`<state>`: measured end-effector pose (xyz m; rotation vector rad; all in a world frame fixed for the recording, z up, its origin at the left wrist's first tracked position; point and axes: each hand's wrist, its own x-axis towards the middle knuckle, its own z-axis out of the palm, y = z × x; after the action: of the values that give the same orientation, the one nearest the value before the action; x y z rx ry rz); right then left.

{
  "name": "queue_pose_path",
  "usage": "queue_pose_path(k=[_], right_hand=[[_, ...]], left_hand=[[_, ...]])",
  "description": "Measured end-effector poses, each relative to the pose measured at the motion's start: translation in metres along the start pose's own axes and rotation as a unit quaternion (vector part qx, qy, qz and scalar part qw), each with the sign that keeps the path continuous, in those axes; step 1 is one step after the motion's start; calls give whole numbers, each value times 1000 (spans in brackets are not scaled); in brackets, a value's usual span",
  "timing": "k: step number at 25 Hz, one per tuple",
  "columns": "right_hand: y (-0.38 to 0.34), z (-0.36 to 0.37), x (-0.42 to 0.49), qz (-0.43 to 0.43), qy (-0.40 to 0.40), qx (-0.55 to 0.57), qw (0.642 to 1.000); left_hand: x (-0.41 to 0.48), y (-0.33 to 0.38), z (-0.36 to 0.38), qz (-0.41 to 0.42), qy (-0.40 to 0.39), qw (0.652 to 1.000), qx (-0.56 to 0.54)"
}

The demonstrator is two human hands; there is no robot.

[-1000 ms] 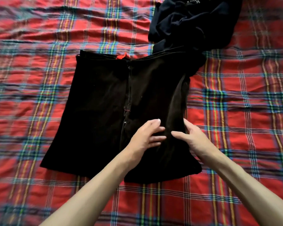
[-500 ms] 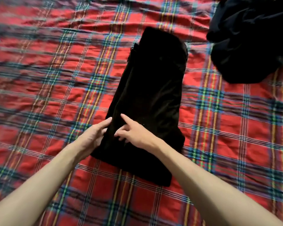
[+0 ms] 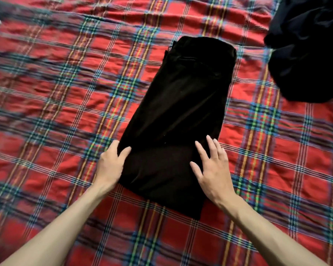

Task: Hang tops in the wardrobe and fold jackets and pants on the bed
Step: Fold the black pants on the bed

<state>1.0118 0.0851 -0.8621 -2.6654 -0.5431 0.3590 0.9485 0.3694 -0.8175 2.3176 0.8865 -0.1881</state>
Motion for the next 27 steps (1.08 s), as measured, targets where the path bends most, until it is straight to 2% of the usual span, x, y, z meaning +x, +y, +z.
queue_pose_path(k=[2,5,8,11,12,13,14,16,17,19,20,21,23,25,27], right_hand=[[-1,-2,4,7,9,-3,1000],[6,-18,26,10,50,5,999],[11,-39,96,24,90,3,996],[16,-41,168,42,61,-42,996],[20,-32,179,34,51,-74,995],[24,-22,185,25,48,-101,993],[29,-12,187,21,52,-118,991],[33,3,189,22,69,-118,990],[34,7,190,20,76,-110,991],[35,3,190,-3,98,-77,992],[37,-4,192,-13,126,-35,991],[42,-9,195,-1,164,30,986],[51,-18,209,77,224,182,954],[57,-17,223,182,206,226,935],[62,-18,232,232,165,222,933]], left_hand=[[10,-12,3,-50,-94,994,22],[41,3,6,-112,-116,983,-85],[94,60,5,-79,-143,962,-217],[163,137,13,-85,-216,911,-340],[185,159,17,-89,-219,906,-352],[206,177,24,-79,-209,915,-337],[218,191,32,-44,-181,941,-282],[232,201,50,34,-53,992,-110],[230,201,57,56,33,997,-47],[220,199,63,85,157,983,-41],[219,198,65,85,194,976,-50],[223,194,71,79,213,973,-51],[234,185,87,62,200,978,-12],[246,176,103,50,140,988,52],[262,171,97,35,67,997,6]])
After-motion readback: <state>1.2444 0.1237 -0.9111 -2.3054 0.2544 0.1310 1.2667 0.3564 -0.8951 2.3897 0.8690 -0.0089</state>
